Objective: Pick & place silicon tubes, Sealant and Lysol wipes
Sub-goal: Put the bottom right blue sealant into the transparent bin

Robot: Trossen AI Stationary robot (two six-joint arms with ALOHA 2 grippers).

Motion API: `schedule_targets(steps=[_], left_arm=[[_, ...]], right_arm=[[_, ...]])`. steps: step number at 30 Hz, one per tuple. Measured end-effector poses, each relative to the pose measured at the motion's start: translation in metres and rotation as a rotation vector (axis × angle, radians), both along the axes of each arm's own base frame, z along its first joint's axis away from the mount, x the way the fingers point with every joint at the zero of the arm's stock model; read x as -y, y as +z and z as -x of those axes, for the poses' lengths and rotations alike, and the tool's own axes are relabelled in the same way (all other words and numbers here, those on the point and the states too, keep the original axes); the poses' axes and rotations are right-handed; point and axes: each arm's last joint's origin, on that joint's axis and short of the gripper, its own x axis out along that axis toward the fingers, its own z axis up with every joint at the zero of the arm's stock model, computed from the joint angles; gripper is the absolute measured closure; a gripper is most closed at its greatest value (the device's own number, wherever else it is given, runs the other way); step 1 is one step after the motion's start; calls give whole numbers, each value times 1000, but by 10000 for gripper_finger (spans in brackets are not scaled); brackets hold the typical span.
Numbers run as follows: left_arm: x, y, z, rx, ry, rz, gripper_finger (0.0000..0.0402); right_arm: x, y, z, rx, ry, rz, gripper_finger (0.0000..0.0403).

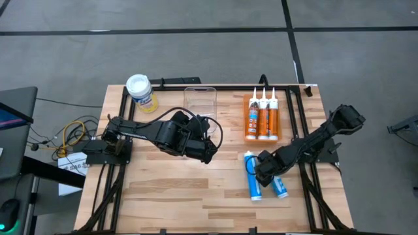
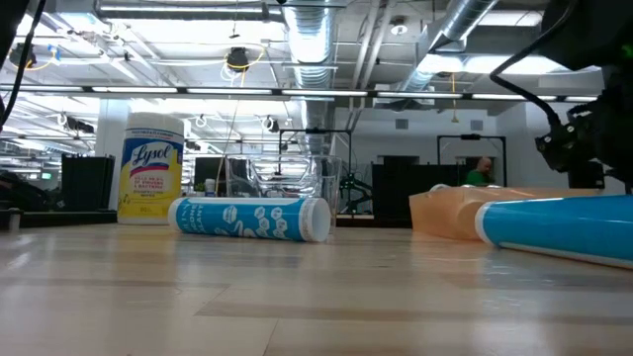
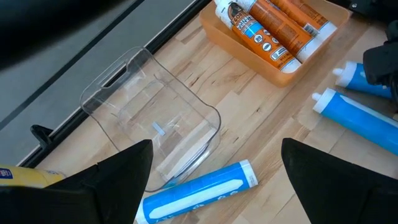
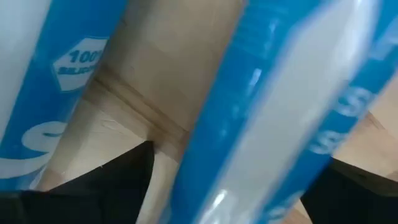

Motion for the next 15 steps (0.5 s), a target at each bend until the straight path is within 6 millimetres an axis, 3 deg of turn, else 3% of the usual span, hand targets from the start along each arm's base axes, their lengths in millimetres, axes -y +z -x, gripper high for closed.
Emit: schedule_targets(steps=[11,15], left_arm=[[1,1,-2,22,-2,15,53],[1,1,-4,44,-2,21,53]], right_arm=[[6,10,6,30,-19,19,204],[8,20,7,86,-15,18,205]])
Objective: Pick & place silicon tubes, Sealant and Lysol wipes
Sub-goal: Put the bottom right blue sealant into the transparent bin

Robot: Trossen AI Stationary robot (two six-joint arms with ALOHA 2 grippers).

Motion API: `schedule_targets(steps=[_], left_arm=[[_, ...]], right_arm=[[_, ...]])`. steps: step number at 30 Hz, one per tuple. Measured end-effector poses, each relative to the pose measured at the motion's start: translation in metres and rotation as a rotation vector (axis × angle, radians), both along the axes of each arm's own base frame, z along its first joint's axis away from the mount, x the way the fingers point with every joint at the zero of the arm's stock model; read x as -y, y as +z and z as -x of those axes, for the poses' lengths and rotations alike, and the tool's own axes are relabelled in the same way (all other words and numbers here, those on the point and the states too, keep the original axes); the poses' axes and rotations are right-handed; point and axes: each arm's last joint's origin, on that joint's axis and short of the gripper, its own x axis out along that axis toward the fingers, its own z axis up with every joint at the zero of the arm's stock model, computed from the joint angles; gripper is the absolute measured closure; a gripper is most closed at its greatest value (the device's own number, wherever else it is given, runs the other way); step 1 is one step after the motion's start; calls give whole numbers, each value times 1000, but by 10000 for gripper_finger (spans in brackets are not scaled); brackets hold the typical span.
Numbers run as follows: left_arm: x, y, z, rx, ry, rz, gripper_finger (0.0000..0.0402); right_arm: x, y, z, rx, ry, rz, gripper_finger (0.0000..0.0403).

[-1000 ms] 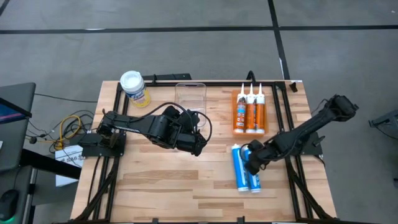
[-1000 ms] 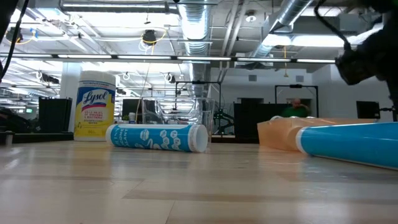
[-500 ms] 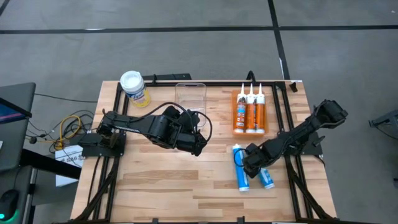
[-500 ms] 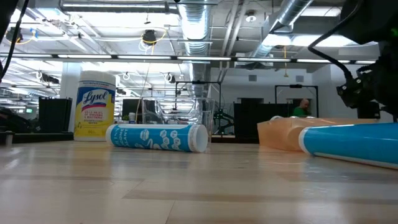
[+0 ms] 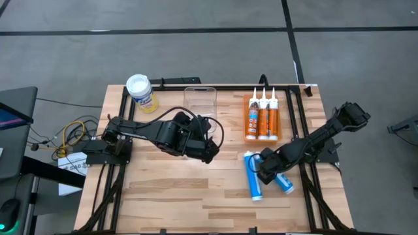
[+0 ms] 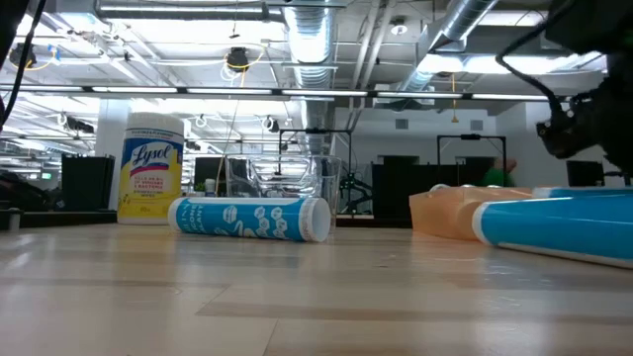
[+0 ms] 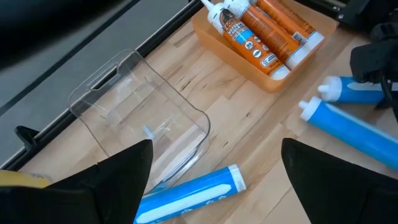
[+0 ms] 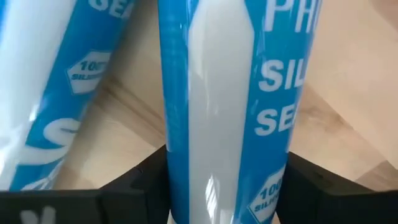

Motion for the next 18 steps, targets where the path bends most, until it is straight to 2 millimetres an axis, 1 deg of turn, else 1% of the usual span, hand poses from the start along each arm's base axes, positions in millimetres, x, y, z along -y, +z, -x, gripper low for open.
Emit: schedule_targets(steps=[4,7,12,15,18], left_arm=[[-2,1,-2,22,13,10,53],[-3,1,-2,39,36,24,53],[-3,1,-4,57,38,65,53],[-2,1,-7,76,17,118,53],[-2,3,-11,87,-31,123,53]], right_arm=[[3,14,2,69,-11,-26,205],[4,33,2,156,-21,-53,205],[9,78,-2,381,-38,-48,205],[15,109,-6,535,-27,-20,205],[23,135,-9,650,1,23,205]])
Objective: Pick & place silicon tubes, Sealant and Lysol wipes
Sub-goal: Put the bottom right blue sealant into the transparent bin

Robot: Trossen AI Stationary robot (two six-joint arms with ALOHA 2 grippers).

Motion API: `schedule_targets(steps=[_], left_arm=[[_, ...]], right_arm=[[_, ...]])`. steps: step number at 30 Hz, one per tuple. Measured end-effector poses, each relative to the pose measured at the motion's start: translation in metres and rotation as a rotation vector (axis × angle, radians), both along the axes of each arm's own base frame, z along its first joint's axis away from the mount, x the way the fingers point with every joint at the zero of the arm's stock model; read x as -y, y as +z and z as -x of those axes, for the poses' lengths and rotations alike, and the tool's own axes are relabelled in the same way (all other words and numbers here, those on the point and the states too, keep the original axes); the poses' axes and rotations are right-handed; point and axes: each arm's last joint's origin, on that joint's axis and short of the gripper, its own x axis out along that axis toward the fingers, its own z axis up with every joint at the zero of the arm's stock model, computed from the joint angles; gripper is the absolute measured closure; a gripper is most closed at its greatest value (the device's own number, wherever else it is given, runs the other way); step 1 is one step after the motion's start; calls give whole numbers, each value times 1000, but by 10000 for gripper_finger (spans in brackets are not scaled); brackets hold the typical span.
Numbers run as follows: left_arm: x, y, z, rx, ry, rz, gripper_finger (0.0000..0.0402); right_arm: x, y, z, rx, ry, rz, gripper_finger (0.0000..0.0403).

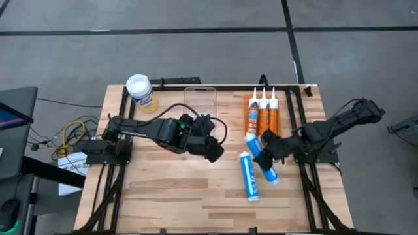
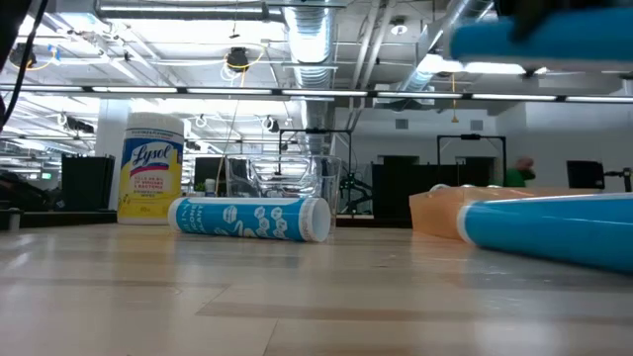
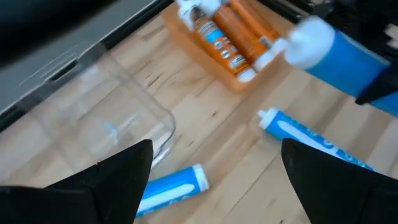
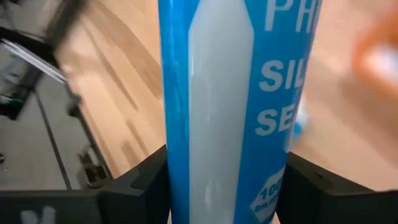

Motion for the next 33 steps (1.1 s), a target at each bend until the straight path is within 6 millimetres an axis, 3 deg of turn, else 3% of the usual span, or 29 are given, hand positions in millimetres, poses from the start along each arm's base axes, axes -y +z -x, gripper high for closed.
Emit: schedule_targets(steps=[5,11,17,21,28,33], left_arm=[[4,8,-12,85,-136,7,53],[7,16,-24,184,-283,57,53],[-2,18,-28,207,-276,55,53],[-15,23,-29,226,-260,38,53],[-41,52,-8,291,-277,-10,68],[-46,81,14,384,-357,-44,83]], right_arm=[[15,28,-9,115,43,98,205],[35,41,-21,241,44,185,205],[37,57,-31,432,109,197,205],[36,59,-33,458,123,212,205],[36,61,-33,476,133,236,205],[35,68,-36,559,139,256,205]])
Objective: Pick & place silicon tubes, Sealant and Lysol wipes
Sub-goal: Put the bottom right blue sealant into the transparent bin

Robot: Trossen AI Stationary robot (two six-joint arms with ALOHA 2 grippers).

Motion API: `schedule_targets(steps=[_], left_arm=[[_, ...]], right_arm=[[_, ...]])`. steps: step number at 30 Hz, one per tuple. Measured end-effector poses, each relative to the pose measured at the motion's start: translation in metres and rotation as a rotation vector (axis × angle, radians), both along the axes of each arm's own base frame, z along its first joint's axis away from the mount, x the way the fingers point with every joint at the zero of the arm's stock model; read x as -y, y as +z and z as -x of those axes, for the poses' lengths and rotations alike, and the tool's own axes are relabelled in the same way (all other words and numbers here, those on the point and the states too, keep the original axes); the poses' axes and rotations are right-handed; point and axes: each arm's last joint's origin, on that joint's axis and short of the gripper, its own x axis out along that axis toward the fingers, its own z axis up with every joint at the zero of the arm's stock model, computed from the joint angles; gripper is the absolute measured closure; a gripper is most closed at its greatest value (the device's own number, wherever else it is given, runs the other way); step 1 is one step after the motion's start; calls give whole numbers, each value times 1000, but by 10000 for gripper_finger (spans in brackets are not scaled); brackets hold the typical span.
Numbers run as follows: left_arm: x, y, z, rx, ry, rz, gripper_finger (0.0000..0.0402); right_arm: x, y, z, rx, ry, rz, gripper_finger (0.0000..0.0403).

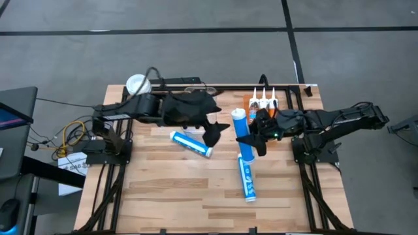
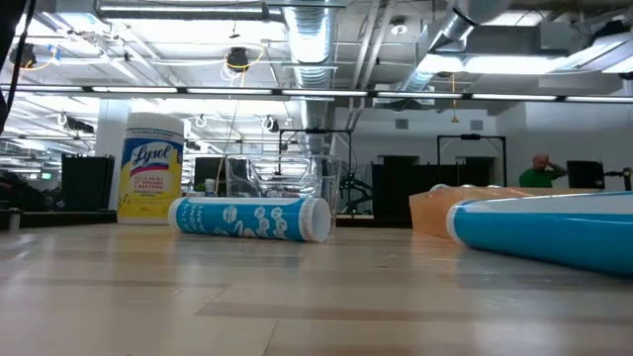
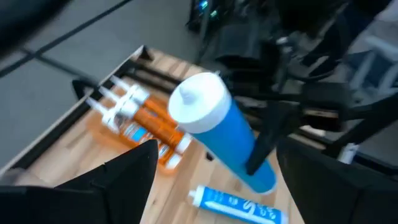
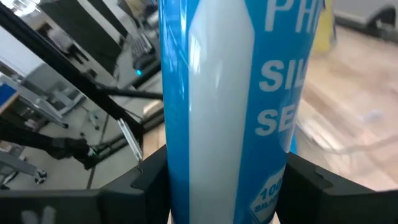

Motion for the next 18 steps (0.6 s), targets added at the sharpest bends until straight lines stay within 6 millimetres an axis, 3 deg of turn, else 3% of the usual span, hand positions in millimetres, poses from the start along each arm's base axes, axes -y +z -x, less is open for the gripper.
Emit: schedule_targets(steps=[4,8,18], left_arm=[[0,14,9,67,-50,-13,92],[1,14,6,78,-71,-18,98],[2,-12,-33,60,-87,-66,99]], right_arm=[[1,7,-2,76,3,24,205],[1,14,-4,155,9,48,205],[1,19,-4,195,17,87,205]])
